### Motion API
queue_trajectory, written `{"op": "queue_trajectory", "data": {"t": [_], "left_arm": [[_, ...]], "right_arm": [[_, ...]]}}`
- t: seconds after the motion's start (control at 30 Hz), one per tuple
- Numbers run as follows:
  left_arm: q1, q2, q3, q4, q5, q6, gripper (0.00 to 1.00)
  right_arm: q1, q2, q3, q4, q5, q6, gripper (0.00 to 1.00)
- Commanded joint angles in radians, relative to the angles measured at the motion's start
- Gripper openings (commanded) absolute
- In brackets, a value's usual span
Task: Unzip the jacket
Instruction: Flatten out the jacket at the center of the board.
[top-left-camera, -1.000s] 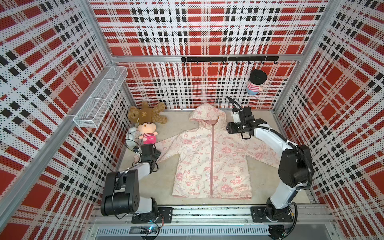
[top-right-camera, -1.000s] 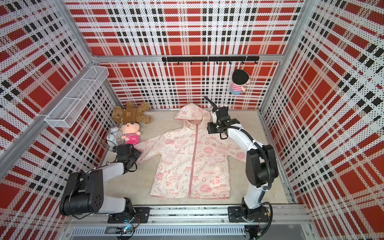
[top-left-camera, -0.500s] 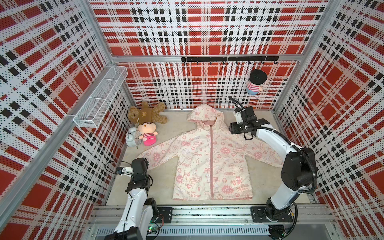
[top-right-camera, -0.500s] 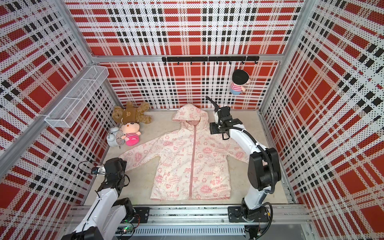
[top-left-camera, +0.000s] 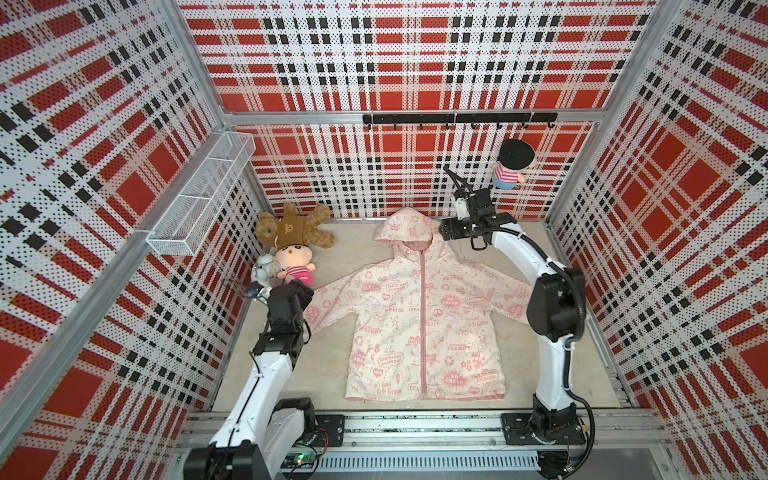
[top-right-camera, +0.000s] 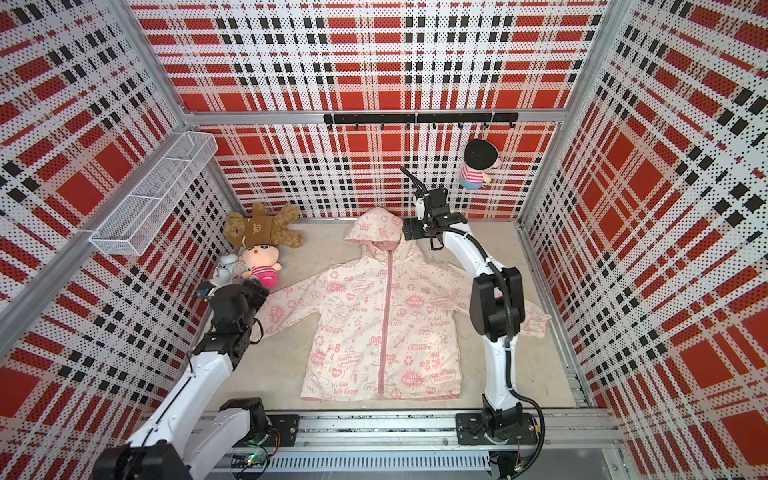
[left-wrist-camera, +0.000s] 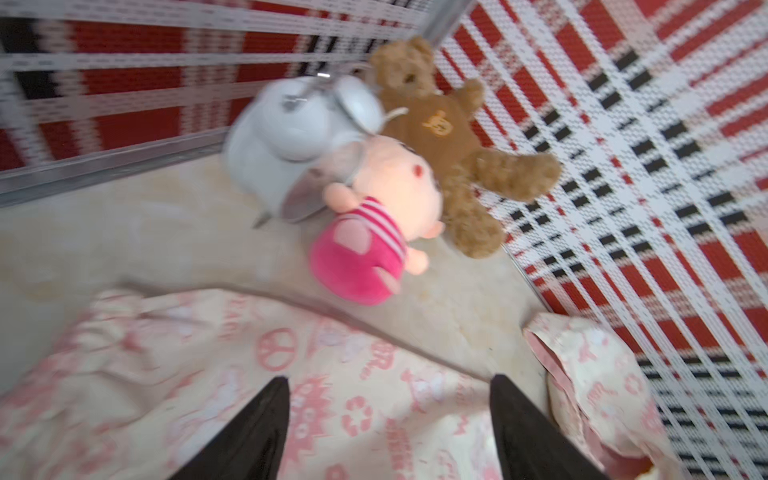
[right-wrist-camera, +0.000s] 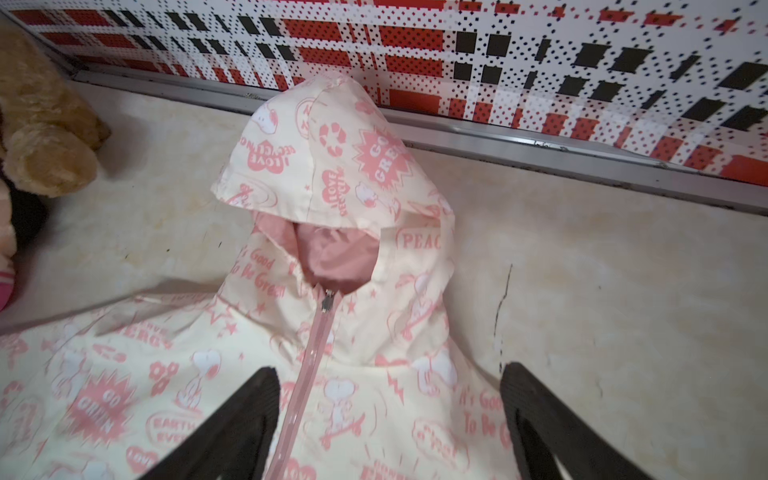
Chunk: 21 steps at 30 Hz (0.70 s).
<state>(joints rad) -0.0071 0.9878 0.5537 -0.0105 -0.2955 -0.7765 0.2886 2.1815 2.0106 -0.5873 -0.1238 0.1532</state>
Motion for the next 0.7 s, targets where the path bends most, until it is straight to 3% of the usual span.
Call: {"op": "queue_trajectory", "data": {"t": [0.0, 0.17, 0.37, 0.47, 0.67], "left_arm": [[-0.075, 0.155, 0.096, 0.059, 0.023, 0.125, 0.77], [-0.133, 0.500, 0.308, 0.053, 0.216, 0.161, 0.81], [-0.294, 0.924, 0.741, -0.189, 0.184, 0.322, 0.95], [-0.328, 1.056, 0.877, -0.233, 0.175, 0.347, 0.97], [-0.332, 1.185, 0.971, -0.232, 0.235, 0.355, 0.94]], "right_arm": [[-0.012, 0.133, 0.136, -0.118, 0.008, 0.002, 0.87], [-0.018, 0.238, 0.218, -0.137, 0.009, 0.031, 0.87], [-0.045, 0.218, 0.064, -0.035, -0.127, 0.067, 0.87], [-0.048, 0.167, -0.062, 0.025, -0.173, 0.052, 0.86], [-0.057, 0.077, -0.262, 0.104, -0.231, 0.010, 0.86]]}}
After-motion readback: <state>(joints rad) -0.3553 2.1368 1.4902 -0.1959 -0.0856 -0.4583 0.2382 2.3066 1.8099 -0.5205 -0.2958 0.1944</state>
